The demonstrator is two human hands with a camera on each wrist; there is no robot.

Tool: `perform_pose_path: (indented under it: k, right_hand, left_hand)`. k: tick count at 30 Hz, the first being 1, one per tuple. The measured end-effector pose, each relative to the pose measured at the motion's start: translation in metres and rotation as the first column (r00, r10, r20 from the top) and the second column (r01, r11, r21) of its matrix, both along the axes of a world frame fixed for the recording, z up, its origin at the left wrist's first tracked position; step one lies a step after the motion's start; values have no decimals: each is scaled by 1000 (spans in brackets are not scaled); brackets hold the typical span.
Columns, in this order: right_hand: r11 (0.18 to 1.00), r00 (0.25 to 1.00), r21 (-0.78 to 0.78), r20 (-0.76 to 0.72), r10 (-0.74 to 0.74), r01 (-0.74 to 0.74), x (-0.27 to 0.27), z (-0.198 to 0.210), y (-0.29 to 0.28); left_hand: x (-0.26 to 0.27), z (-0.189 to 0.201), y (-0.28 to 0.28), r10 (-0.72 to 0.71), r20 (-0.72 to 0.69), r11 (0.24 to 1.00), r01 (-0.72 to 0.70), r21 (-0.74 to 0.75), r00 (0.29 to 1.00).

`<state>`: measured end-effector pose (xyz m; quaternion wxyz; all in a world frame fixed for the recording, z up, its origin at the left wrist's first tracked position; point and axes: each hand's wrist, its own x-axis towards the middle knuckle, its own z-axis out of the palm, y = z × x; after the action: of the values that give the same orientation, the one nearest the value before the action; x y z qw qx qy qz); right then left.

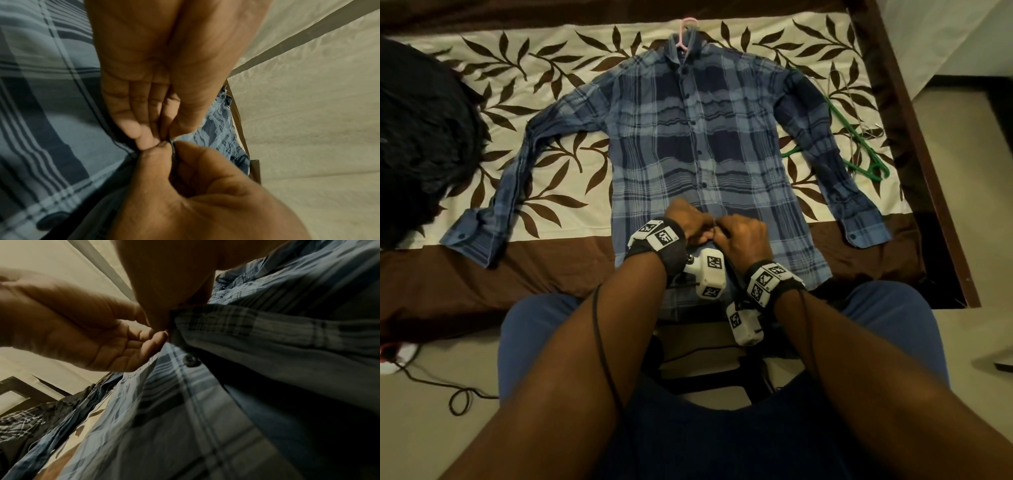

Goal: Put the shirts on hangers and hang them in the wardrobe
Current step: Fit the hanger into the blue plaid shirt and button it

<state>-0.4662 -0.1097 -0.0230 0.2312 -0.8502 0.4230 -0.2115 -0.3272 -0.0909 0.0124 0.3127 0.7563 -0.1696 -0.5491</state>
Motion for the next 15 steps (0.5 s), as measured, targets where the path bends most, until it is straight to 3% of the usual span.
perform_pose_path:
  k: [4,8,15]
  right_hand:
    - [993,998,103,39,-53,48,3,-5,1]
    - [939,965,321,181,-192,127,3,-5,-2]
    - [956,979,282,158,-127,78,-1,-7,-5]
  left_hand:
    - [1,-1,0,2,20,999,-1,-40,1000]
    - [2,-6,4,0,-9,996,0,-84,1000]
    - [2,-6,7,-2,-78,998,-3,-68,997]
